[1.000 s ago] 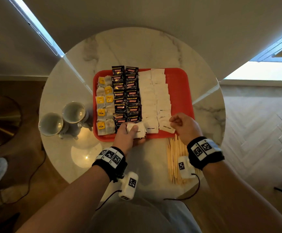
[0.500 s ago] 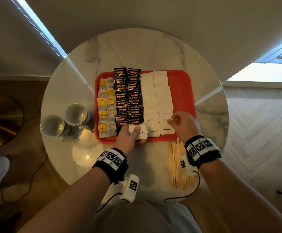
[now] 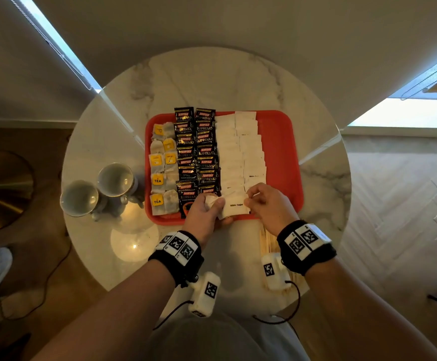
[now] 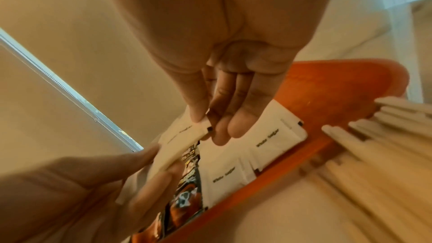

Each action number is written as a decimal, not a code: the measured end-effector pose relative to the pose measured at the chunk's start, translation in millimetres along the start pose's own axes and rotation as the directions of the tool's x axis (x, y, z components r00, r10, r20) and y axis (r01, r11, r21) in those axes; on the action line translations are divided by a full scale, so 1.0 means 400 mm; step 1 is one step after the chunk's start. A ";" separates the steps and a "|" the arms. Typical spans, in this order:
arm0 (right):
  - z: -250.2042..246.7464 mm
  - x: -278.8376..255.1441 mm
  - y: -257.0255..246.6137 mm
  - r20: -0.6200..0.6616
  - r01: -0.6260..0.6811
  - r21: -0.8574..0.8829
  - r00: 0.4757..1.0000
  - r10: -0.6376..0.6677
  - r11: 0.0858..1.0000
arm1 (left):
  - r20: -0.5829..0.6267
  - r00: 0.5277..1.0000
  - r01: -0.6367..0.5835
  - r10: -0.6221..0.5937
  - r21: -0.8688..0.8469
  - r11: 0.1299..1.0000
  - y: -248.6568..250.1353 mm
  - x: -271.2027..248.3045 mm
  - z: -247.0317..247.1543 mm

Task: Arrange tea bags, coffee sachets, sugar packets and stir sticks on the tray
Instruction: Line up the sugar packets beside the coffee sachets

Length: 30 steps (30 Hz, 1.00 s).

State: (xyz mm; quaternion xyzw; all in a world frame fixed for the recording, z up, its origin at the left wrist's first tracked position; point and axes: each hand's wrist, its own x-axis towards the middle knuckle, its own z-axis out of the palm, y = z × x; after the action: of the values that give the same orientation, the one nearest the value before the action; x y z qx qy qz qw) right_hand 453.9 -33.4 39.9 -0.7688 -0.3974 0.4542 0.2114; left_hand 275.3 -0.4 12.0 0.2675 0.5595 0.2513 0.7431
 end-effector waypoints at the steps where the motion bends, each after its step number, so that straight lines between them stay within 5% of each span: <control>1: -0.011 0.001 0.004 -0.003 -0.004 -0.003 1.000 0.004 1.000 | -0.026 1.000 -0.007 0.007 0.007 1.000 0.000 -0.001 -0.003; 7: -0.085 0.020 0.044 -0.140 -0.047 -0.084 0.989 0.035 0.995 | -0.139 0.989 -0.041 0.053 0.089 0.995 0.002 -0.004 -0.034; 12: -0.069 0.052 0.084 -0.119 -0.122 -0.155 0.987 0.105 0.980 | -0.152 0.987 -0.038 0.047 0.063 0.997 0.003 -0.006 -0.044; 19: -0.055 0.042 0.077 -0.244 -0.091 -0.450 0.969 -0.024 0.888 | -0.146 0.988 -0.032 0.045 0.090 0.995 0.007 -0.007 -0.040; 23: -0.033 -0.005 0.013 -0.121 0.054 -0.224 0.989 -0.082 0.973 | -0.141 0.988 -0.044 0.069 0.173 0.984 0.012 -0.010 -0.019; 26: 0.002 -0.019 -0.014 0.028 0.039 -0.022 0.999 -0.039 0.999 | -0.106 0.988 -0.081 0.117 0.296 0.952 0.007 -0.008 -0.003; 30: -0.006 -0.004 -0.001 -0.030 0.022 -0.026 0.999 -0.023 0.999 | -0.048 0.984 -0.135 0.174 0.440 0.888 0.016 0.000 0.018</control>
State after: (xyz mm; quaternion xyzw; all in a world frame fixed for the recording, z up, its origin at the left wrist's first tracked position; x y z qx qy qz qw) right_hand 455.2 -34.5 42.1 -0.7736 -0.4085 0.4351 0.2127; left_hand 281.9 3.4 17.9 0.4590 0.6099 0.1898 0.6175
